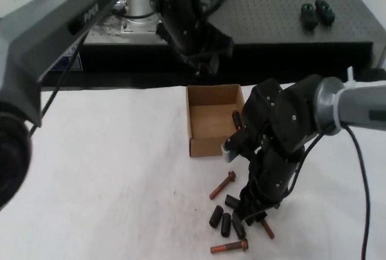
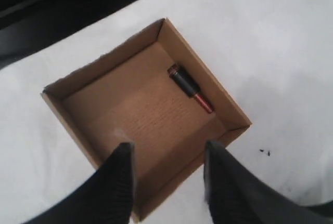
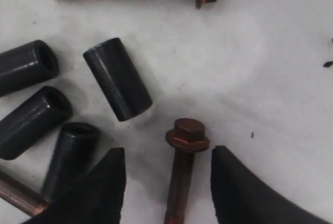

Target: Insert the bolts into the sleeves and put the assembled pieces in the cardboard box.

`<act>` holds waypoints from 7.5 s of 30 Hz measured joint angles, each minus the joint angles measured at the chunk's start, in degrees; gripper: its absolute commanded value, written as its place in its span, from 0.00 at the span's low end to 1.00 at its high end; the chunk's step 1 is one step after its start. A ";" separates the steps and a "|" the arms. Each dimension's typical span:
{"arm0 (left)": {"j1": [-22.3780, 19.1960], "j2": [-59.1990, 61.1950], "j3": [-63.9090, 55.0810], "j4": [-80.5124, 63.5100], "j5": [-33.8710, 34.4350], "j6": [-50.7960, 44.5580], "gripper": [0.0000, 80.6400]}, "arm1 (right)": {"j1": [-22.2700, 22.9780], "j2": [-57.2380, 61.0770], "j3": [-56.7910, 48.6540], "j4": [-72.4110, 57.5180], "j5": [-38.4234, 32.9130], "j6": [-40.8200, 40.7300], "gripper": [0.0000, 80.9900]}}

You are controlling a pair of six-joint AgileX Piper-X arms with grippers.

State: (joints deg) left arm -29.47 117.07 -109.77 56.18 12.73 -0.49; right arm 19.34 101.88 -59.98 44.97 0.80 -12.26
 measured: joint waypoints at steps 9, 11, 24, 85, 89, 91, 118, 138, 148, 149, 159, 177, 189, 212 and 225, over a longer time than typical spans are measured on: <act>0.00 -13.65 23.80 -11.83 -0.04 -1.31 0.34 | 0.07 1.02 -0.22 0.00 0.77 0.02 0.42; 0.00 -16.75 28.89 -14.57 -0.04 -2.05 0.34 | 0.07 1.02 -0.22 0.14 0.79 0.02 0.39; -3.47 -19.08 39.39 -19.29 3.00 -1.60 0.34 | 0.07 1.02 2.44 -3.14 0.78 0.02 0.02; -9.26 -43.84 69.96 -62.94 18.43 -7.00 0.01 | -8.63 -46.91 21.13 -40.42 -30.69 32.60 0.02; -9.26 -47.71 73.69 -71.79 20.03 -9.79 0.01 | -2.37 -46.91 21.13 -53.66 -31.11 38.78 0.02; -9.26 -48.82 73.90 -73.31 21.07 -10.12 0.01 | -0.89 -46.97 21.13 -56.20 -30.43 39.71 0.02; -9.26 -50.93 74.22 -77.55 26.29 -12.71 0.01 | 0.66 -46.97 21.13 -52.19 -31.21 37.76 0.02; -9.37 -50.93 74.22 -77.85 24.67 -17.82 0.01 | 0.69 -46.97 21.13 -49.48 -34.96 35.94 0.18; -9.26 -50.93 74.22 -77.97 17.24 -18.58 0.01 | -0.07 -48.29 21.13 -47.64 -39.08 38.05 0.51; -8.65 -50.65 74.08 -77.97 15.99 -18.93 0.01 | -0.77 -49.12 21.13 -46.76 -39.04 38.09 0.51; -3.16 -31.71 54.77 -66.80 2.23 -25.95 0.01 | -8.43 -57.06 21.13 -31.33 -30.29 33.07 0.51; -2.87 20.47 -11.16 -21.11 -1.30 -18.15 0.01 | -13.22 -60.52 21.13 -9.07 -9.05 25.71 0.51; -6.82 22.84 -11.94 -16.92 -2.64 -16.44 0.10 | -13.22 -60.52 21.13 -8.91 -8.29 25.18 0.51; 1.94 8.77 -12.44 2.13 -4.30 -6.11 0.32 | -7.24 -36.24 16.74 -1.49 -8.90 12.26 0.51; 8.52 -17.91 30.24 -12.78 -3.41 -3.16 0.32 | 3.36 1.63 -9.60 4.78 0.02 -4.73 0.50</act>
State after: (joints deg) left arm -20.95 99.15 -79.53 43.40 9.31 -3.65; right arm 22.70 103.51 -69.58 49.75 0.82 -16.99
